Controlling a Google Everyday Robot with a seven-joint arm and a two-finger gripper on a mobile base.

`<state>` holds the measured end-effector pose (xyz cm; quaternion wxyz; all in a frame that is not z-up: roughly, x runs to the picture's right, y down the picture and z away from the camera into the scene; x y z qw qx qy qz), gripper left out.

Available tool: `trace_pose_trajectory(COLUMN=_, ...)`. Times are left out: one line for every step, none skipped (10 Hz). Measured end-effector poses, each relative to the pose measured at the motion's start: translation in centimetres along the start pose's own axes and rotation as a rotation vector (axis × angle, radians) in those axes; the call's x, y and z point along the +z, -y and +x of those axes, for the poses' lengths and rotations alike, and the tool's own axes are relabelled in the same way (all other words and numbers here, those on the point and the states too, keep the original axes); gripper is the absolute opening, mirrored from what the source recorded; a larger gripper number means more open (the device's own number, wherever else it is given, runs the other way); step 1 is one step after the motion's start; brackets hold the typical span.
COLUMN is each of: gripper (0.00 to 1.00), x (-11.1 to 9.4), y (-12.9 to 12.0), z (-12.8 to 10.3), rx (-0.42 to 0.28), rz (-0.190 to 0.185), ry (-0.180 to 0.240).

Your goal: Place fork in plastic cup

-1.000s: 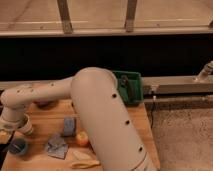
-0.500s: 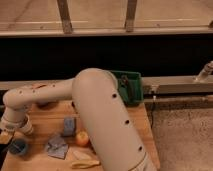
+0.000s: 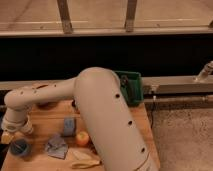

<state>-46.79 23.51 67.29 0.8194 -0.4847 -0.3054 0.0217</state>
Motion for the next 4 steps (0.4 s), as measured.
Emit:
trace_pose_trajectory(gripper=0.54, x=-0.19, y=-0.05, z=0.11, rx=0.002, rz=0.006, ry=-0.001)
trace_pose_trajectory(gripper=0.67, x=-0.44, y=-0.19, z=0.29, rx=0.002, rz=0.016, ry=0.0)
trace_pose_trajectory(gripper=0.74, x=-0.57, y=-0.33, z=0.39, rx=0.002, rz=0.023, ry=0.0)
trace_pose_trajectory(gripper=0.79, x=-0.86, y=-0.35, z=0.41, rx=0.003, rz=0.035, ry=0.003)
